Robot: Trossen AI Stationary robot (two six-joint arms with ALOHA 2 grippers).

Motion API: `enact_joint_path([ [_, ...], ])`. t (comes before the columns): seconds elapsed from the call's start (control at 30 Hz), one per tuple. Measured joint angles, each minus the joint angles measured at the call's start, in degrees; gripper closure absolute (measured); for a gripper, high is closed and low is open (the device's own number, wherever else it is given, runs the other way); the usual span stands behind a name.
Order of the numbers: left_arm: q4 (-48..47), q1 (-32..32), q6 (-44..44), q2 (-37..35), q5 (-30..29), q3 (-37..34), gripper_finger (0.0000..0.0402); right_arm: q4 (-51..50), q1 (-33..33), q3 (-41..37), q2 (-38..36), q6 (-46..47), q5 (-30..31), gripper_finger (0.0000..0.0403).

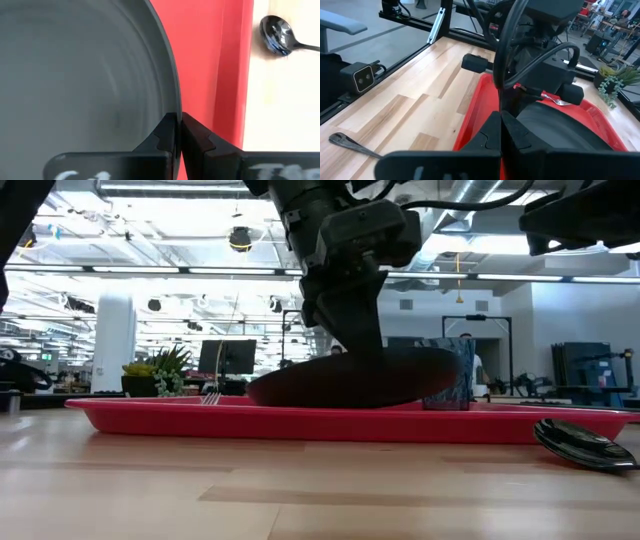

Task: Pick and place plate/cup/fork/spoon on tray
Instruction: Put the black plate to the right of the pink fork on the red tray

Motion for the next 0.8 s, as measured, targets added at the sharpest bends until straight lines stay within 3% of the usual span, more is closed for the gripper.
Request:
enact_joint_path([
  [0.8,3.27,0.83,-1.14,2.54,3.60,0.04,0.0382,-0.20,0.00,0.02,0.02,0.02,-0.20,0.0392],
])
